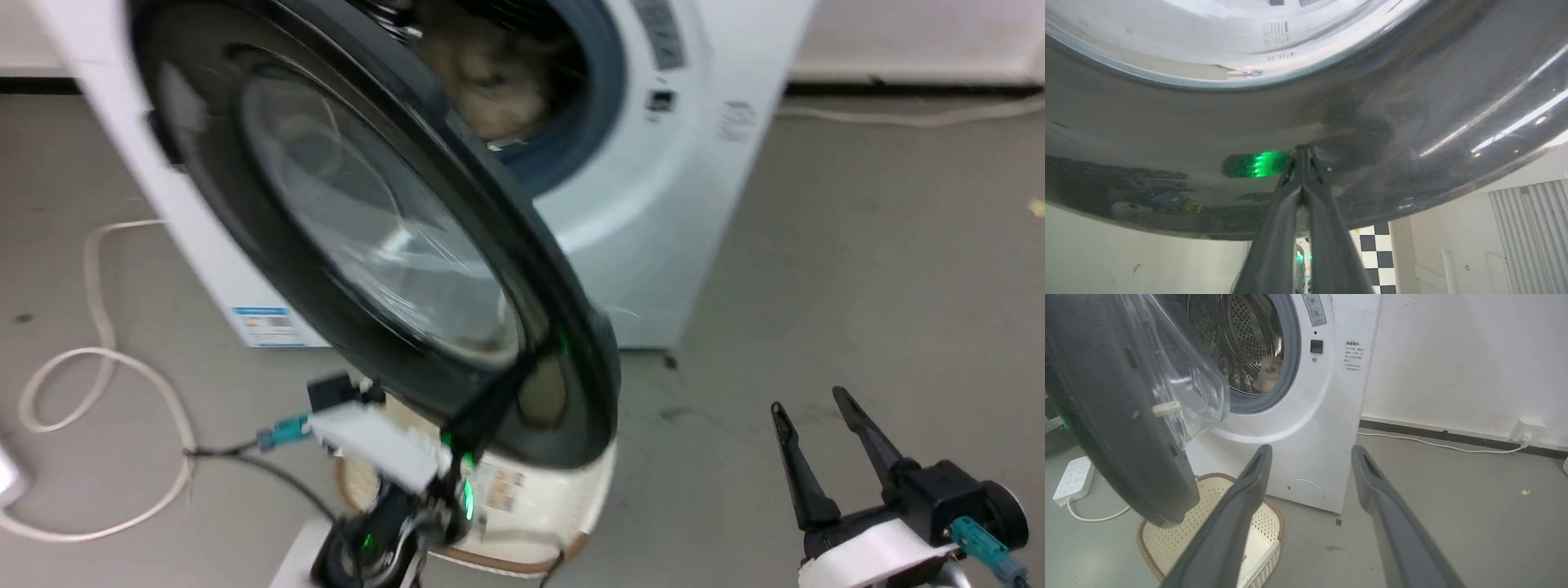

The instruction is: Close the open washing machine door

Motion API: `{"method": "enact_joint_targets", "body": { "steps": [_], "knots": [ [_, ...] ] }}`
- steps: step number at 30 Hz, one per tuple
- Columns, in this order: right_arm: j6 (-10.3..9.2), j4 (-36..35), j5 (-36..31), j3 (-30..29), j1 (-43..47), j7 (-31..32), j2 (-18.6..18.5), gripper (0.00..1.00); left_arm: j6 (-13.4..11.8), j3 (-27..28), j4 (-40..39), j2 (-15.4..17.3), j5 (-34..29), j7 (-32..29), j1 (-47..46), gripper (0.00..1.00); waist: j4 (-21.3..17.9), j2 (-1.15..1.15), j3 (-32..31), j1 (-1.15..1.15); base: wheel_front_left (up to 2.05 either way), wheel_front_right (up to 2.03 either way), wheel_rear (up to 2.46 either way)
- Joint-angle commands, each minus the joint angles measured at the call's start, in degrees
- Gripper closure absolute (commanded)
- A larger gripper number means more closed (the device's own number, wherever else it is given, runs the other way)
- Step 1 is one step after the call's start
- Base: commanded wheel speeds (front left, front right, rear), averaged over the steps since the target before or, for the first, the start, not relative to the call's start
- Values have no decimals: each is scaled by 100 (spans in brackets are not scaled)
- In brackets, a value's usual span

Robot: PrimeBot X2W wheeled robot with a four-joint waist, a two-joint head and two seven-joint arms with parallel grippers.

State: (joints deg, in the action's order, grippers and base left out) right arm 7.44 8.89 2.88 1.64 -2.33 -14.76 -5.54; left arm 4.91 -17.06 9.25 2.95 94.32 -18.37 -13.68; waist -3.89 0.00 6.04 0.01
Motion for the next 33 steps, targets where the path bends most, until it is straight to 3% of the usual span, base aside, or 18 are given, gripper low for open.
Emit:
{"method": "enact_joint_targets", "body": {
  "steps": [1, 7, 14, 20, 25, 26, 27, 33],
  "knots": [
    [5, -6, 40, 10, -94, -24, -12, 0, 61, -82, 98, -6, 31, 146, -220, 100, -487, 0, 398, -1, 0, 0, 0],
    [5, 11, 139, 38, -258, -24, 49, 0, 178, -510, 870, -7, 334, 1146, -1284, 100, -1066, 0, 723, -1, 0, 0, 0],
    [5, 67, 225, 140, -405, -24, 140, 0, 240, -737, 1768, -7, 645, 2130, -2475, 100, -1462, 0, 976, -1, 0, 0, 0],
    [5, 70, 221, 134, -486, -24, 181, 0, 255, -838, 2235, -7, 895, 2655, -3069, 100, -1481, 0, 1005, -1, 0, 0, 0],
    [5, -35, 189, 35, -446, -24, 200, 0, 257, -948, 2113, 12, 484, 2786, -2871, 100, -1240, 0, 801, -1, 0, 0, 0],
    [5, -51, 178, 29, -421, -24, 201, 0, 257, -959, 2033, 37, 385, 2830, -2750, 53, -1174, 0, 740, -1, 0, 0, 0],
    [5, -65, 171, 23, -394, -24, 202, 0, 257, -978, 1928, 73, 290, 2858, -2604, 0, -1105, 0, 670, -1, 0, 0, 0],
    [5, -164, 129, -61, -176, -24, 157, 0, 257, -1392, 1199, 652, -680, 3110, -1500, 0, -566, 0, 204, -1, 0, 0, 0]
  ]
}}
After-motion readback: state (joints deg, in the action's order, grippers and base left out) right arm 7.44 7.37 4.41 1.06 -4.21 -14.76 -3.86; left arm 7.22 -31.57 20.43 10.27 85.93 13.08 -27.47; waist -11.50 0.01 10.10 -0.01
